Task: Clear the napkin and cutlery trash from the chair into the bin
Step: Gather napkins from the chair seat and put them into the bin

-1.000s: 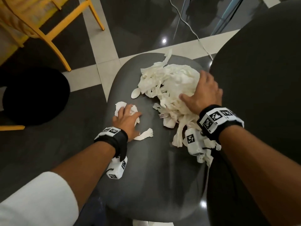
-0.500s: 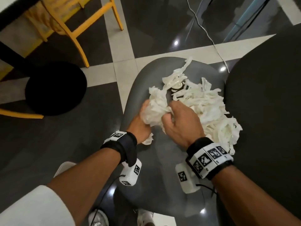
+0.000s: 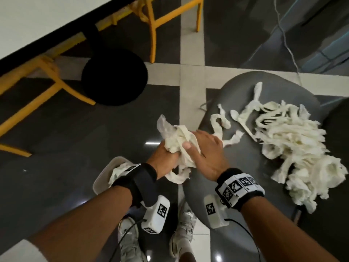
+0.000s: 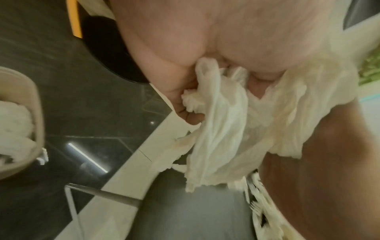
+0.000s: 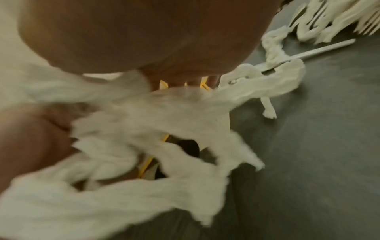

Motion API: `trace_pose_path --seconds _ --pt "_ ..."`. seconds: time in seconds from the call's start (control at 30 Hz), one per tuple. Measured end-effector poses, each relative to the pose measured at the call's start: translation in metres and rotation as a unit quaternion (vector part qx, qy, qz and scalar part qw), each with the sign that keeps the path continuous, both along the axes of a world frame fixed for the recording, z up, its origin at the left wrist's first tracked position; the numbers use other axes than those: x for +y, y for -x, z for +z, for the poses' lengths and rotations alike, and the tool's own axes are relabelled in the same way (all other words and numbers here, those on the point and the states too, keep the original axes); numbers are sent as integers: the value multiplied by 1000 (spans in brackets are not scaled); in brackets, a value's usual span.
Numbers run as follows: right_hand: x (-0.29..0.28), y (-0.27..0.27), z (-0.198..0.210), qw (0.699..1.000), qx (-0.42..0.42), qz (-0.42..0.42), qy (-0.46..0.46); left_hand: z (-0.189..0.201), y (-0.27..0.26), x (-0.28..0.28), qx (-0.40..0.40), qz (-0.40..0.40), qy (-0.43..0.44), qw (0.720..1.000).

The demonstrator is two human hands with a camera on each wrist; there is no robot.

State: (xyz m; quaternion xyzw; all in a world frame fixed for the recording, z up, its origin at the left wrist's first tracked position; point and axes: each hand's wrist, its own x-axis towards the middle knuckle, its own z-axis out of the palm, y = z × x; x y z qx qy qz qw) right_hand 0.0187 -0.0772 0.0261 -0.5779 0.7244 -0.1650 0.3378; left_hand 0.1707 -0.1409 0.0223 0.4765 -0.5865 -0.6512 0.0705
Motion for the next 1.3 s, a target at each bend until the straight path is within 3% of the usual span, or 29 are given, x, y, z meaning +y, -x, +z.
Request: trace_pose_path --seconds 0.07,0.13,0.2,0.27,0.4,0.47,0.53,0.63,0.8,0.9,1.07,1.17,1.3 --pt "-4 -23 -9 997 -3 56 -61 -5 -42 -11 -18 68 -12 997" --pt "-4 -44 -23 983 54 123 -123 -8 -88 -21 -52 133 -13 990" --pt "-5 -62 -34 968 110 154 -164 -15 -131 -27 -105 150 -7 983" --pt "-11 -84 -43 973 78 109 -189 -25 -168 -26 -148 138 12 979" --pt "-29 -148 -77 968 -76 -29 -237 -62 -221 -16 -222 104 29 969" --pt "-35 -181 -103 960 -100 -19 -261 -91 -241 -9 -233 109 19 966" --pt "-39 -210 -129 961 -77 25 -265 -121 -254 -2 -218 109 7 970" --pt "-42 -233 -169 961 -24 58 -269 -162 -256 8 -207 36 24 977" --pt "-36 -232 -222 959 55 36 -275 -235 -252 22 -193 -6 -25 981" --pt "-31 -227 -243 950 69 51 -301 -234 -257 20 -223 1 -52 974" --pt "-33 -227 -261 901 128 191 -368 -242 -288 16 -275 67 -11 959" --pt "-42 -240 -268 888 145 269 -344 -243 -304 3 -335 70 67 937" --pt "-52 -266 -288 895 136 309 -292 -260 -320 -9 -327 96 37 939"
